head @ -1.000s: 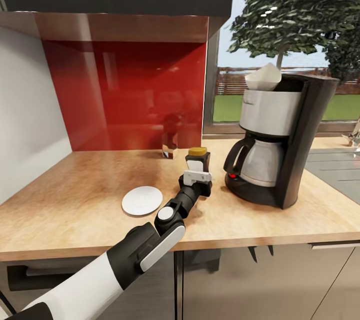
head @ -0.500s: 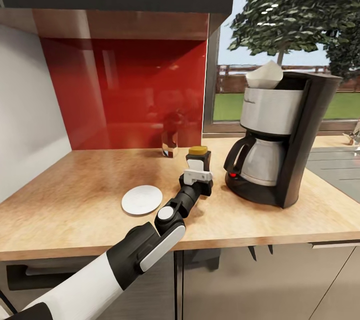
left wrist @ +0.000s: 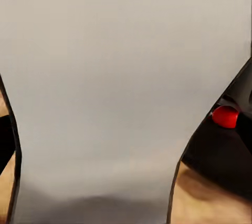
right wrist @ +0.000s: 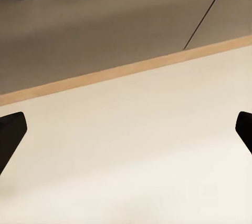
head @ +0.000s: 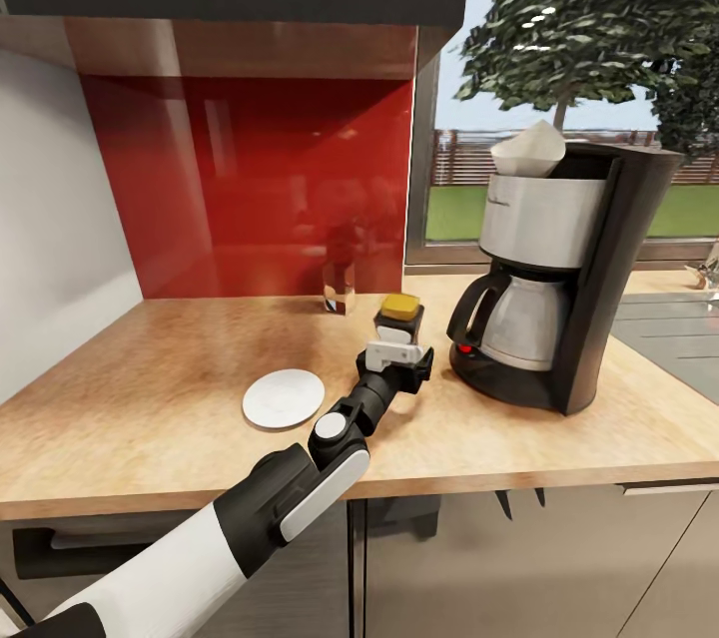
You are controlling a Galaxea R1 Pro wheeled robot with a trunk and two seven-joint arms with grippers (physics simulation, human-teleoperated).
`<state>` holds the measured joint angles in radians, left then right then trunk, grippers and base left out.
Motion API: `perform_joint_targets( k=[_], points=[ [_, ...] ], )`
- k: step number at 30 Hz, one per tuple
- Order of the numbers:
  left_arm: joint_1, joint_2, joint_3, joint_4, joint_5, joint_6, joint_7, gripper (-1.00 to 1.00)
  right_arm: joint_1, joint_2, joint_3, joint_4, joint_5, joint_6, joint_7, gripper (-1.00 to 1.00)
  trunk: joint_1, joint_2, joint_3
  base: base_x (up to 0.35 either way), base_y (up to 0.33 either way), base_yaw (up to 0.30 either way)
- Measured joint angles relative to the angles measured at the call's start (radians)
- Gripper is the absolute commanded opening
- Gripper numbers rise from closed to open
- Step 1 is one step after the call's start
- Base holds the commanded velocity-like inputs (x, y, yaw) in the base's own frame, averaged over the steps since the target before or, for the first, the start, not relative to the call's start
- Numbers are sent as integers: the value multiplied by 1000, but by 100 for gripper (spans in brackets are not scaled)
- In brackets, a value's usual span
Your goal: Set up a coffee station on the kitchen countertop: keep the coffee maker on the countertop, move the bottle of coffee from the kitchen shelf to the counter next to the coffee maker, place a paper coffee filter on top of the coffee maker, put the saucer next to the coffee maker with the coffee cup on the saucer, and place the electric kettle next to the coffee maker.
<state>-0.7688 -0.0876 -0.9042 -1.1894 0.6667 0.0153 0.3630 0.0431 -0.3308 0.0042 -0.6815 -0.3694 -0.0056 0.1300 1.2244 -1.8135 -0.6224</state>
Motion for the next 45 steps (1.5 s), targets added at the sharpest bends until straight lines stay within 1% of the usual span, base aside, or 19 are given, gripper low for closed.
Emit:
perform_joint_targets(
  k=[29, 44, 45],
  points=[
    [0, 0, 0, -5, 0, -1, 0, 100, 0, 0, 0, 0, 0, 0, 0, 100, 0, 0, 0, 0, 0, 0],
    [0, 0, 0, -11, 0, -3, 1, 100, 0, -1, 0, 2, 0, -1, 1, 100, 0, 0, 0, -165, 0, 0],
    [1, -6, 6, -16, -2, 2, 7, 100, -2, -1, 3, 8, 5, -6, 0, 100, 0, 0, 0, 0, 0, 0]
  ],
)
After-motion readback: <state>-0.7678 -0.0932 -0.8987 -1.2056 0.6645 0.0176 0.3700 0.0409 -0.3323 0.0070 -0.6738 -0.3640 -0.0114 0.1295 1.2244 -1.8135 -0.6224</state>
